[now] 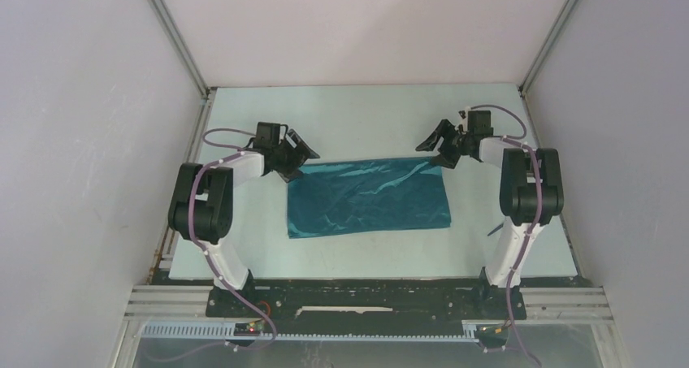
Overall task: Fold the napkin into a case and place the utensils inside
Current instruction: Smooth out the rectangle-folded napkin at the center of the board.
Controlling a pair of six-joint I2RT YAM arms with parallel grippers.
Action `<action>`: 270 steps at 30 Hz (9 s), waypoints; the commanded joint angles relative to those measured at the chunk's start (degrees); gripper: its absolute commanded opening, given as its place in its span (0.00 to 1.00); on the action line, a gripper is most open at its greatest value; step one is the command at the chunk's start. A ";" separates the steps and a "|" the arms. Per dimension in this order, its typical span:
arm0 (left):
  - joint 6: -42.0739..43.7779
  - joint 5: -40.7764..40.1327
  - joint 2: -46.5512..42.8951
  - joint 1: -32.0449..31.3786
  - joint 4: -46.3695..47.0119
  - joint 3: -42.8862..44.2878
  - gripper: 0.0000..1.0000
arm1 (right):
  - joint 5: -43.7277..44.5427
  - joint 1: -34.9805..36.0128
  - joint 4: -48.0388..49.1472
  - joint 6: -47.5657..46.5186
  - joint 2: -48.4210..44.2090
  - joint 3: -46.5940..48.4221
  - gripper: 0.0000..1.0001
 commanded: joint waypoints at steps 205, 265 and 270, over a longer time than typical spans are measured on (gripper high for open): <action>3.69 -25.12 -38.85 -14.85 -29.46 -24.16 0.00 | 27.82 5.50 -31.17 -2.25 -33.76 -27.26 0.00; 0.98 -6.33 -5.57 -2.37 3.08 -2.98 0.87 | -14.86 3.03 20.16 11.15 3.10 -2.33 0.97; 0.87 -9.52 -3.71 -0.01 3.03 -3.21 0.89 | -15.04 -0.07 21.09 10.69 7.88 -2.10 0.97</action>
